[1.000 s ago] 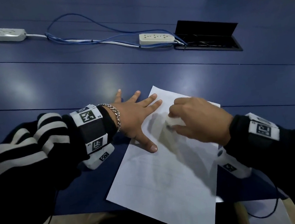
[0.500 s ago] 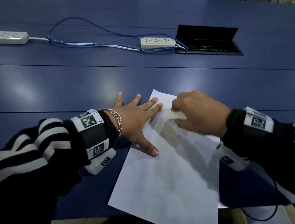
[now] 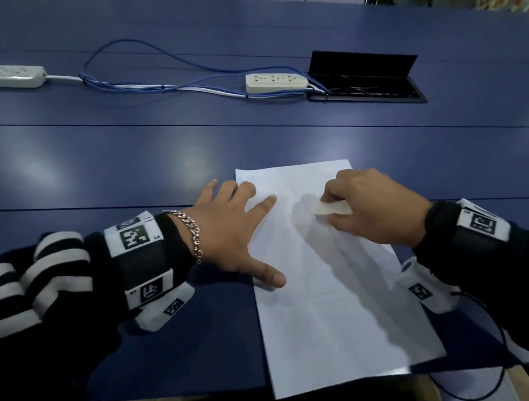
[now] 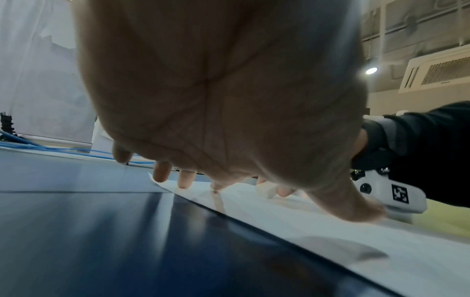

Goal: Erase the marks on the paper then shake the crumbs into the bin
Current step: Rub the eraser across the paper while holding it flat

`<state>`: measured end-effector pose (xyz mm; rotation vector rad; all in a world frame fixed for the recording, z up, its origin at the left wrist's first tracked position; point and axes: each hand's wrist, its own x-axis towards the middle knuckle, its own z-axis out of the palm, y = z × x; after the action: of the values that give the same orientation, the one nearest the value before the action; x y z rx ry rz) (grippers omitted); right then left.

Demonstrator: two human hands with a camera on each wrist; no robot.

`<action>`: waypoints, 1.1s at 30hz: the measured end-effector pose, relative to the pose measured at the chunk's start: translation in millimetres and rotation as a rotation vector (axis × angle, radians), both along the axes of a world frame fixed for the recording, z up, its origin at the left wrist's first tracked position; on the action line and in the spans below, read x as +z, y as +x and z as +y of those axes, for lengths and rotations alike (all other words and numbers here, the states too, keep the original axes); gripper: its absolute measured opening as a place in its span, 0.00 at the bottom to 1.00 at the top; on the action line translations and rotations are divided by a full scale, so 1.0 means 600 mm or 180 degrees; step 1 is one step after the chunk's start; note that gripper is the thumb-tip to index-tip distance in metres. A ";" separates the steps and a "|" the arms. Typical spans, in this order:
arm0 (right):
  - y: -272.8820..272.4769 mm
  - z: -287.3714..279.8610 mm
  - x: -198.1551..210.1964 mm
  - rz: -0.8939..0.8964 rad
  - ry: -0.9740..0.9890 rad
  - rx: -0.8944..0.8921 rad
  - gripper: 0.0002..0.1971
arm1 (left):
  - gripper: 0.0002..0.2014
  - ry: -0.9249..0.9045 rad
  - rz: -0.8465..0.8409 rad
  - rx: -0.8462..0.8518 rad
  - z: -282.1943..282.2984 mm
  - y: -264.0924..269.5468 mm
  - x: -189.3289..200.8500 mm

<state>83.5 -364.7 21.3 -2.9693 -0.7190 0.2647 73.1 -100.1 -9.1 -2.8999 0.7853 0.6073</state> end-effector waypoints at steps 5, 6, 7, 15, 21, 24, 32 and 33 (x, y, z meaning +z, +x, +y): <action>0.003 0.007 0.004 -0.0186 -0.0149 0.0096 0.15 | 0.78 -0.0031 0.0306 0.0064 0.022 -0.003 -0.004; 0.003 0.012 0.007 -0.0197 -0.0097 0.0153 0.14 | 0.78 -0.0009 0.0326 0.0072 0.022 -0.005 -0.004; 0.002 0.020 0.009 -0.0176 -0.0001 0.0231 0.14 | 0.79 0.0015 0.0342 0.0077 0.021 -0.007 -0.004; -0.007 0.072 0.000 -0.0135 0.0065 0.0370 0.17 | 0.83 0.0150 0.0443 0.0220 0.014 -0.010 -0.006; -0.065 0.088 -0.003 0.0056 0.0040 0.1040 0.15 | 0.84 0.0225 0.0433 0.0266 0.013 -0.009 -0.005; -0.023 0.068 0.004 -0.0019 0.0140 0.0548 0.16 | 0.83 0.0216 0.0449 0.0294 0.013 -0.009 -0.004; -0.089 0.094 -0.003 -0.0025 0.0057 0.1146 0.12 | 0.85 0.0253 0.0473 0.0315 0.008 -0.011 -0.001; -0.076 0.089 -0.003 0.0017 0.0092 0.1112 0.15 | 0.84 0.0246 0.0479 0.0317 0.008 -0.011 0.000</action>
<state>37.9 -311.5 19.3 -2.7982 -1.2281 0.2782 66.5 -95.1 -9.3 -2.8622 0.6200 0.8546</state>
